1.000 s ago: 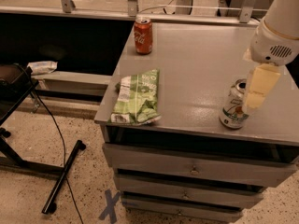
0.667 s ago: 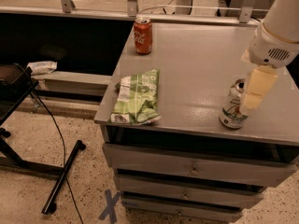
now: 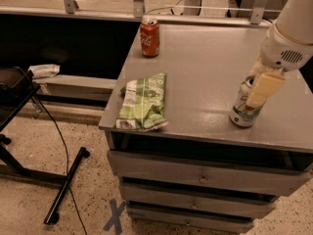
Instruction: Pick 7up can
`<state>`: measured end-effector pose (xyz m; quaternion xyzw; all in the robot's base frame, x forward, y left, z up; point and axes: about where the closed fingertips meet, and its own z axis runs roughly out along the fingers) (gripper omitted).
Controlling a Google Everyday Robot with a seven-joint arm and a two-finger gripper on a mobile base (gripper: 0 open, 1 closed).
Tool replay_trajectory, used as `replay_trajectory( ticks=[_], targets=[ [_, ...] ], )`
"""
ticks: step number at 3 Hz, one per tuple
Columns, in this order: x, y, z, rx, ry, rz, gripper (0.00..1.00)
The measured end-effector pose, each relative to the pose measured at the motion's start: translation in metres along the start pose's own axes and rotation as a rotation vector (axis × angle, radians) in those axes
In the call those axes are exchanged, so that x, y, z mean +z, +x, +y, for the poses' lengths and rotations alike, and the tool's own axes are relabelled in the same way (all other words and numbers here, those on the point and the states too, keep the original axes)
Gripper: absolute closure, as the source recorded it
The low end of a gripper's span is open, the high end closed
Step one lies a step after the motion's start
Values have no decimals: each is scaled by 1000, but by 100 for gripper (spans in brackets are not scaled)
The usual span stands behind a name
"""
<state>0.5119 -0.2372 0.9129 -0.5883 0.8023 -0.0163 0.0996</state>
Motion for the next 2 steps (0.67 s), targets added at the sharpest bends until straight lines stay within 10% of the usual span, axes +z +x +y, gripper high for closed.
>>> replay_trajectory(
  ticks=[2],
  targets=[
    [-21,-6,-7,-9,22,-72,100]
  ],
)
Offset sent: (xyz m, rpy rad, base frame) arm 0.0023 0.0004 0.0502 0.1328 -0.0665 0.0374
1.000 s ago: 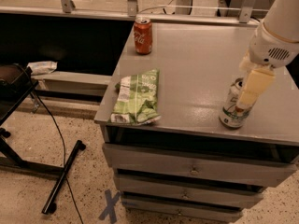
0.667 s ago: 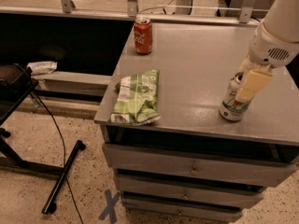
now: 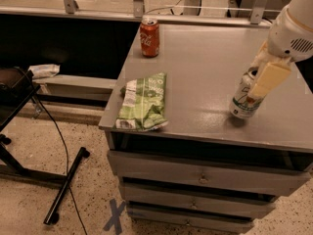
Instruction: Pick 7up can
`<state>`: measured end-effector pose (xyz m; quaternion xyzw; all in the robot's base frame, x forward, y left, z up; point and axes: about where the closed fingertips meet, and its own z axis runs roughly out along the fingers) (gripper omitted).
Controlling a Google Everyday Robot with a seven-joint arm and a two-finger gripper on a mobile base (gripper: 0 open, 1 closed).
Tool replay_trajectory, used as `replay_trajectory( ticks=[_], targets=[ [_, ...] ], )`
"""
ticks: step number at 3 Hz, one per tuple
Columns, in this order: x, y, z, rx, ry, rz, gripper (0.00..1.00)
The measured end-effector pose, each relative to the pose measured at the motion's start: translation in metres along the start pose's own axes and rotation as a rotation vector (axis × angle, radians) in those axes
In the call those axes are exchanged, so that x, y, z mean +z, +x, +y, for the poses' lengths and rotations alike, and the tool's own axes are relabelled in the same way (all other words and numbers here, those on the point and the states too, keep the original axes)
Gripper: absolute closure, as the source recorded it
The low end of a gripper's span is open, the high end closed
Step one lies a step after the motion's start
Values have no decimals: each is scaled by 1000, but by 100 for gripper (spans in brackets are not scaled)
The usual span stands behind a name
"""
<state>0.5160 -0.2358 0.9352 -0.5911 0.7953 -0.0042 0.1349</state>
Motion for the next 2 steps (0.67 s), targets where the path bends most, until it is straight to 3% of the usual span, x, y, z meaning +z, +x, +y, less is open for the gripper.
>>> replay_trajectory(
  ticks=[1,2],
  targets=[
    [-55,-4,-10,-26,80,-41,100],
    [-72,-8,-18,-29,125,-63,100]
  ],
)
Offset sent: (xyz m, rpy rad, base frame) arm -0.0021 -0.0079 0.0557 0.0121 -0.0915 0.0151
